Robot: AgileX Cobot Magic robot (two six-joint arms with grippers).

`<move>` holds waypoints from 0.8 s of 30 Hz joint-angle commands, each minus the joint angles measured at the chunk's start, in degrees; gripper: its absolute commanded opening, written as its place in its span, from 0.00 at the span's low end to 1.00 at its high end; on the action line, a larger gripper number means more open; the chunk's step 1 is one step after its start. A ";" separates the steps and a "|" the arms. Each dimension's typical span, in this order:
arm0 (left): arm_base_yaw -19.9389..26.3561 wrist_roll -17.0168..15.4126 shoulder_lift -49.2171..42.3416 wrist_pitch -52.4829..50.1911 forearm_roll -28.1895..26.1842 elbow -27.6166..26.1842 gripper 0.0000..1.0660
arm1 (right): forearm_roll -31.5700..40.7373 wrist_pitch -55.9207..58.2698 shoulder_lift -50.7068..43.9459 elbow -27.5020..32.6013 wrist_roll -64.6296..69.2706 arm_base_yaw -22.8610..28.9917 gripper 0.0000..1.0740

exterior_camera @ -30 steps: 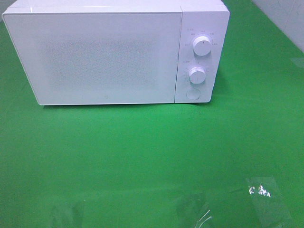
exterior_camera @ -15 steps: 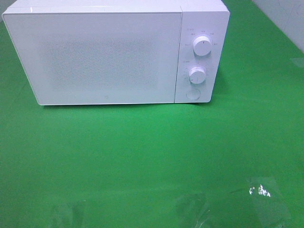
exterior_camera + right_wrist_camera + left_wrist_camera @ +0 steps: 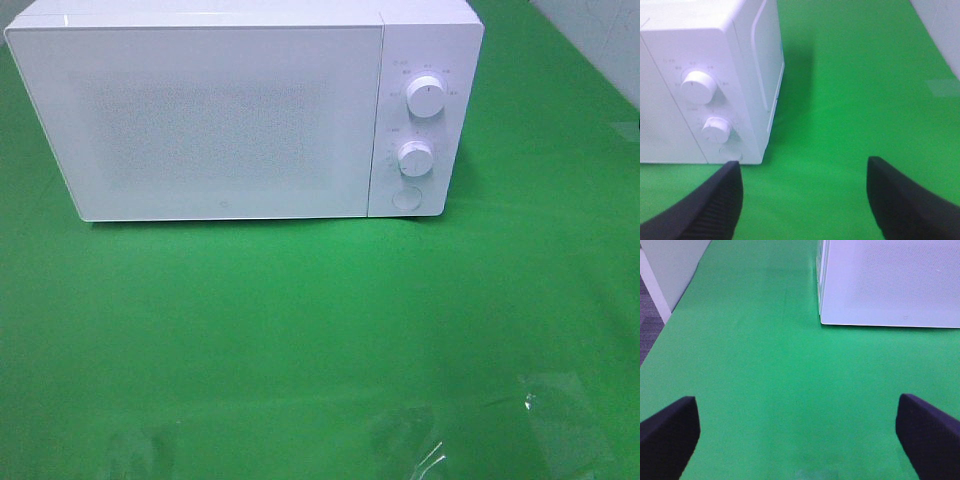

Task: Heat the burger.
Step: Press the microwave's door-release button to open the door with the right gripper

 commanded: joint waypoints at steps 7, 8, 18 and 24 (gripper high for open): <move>0.17 -0.11 -1.03 -0.46 0.00 0.23 0.94 | 4.93 -27.67 8.48 7.85 -0.23 -0.17 0.63; 0.17 -0.11 -1.03 -0.46 0.00 0.23 0.94 | 4.93 -27.67 8.48 7.85 -0.23 -0.17 0.63; 0.17 -0.11 -1.03 -0.46 0.00 0.23 0.94 | 10.77 -42.34 18.79 11.69 -3.04 6.65 0.62; 0.17 -0.11 -1.03 -0.46 0.00 0.23 0.94 | 19.60 -48.76 25.78 11.80 -11.92 15.01 0.62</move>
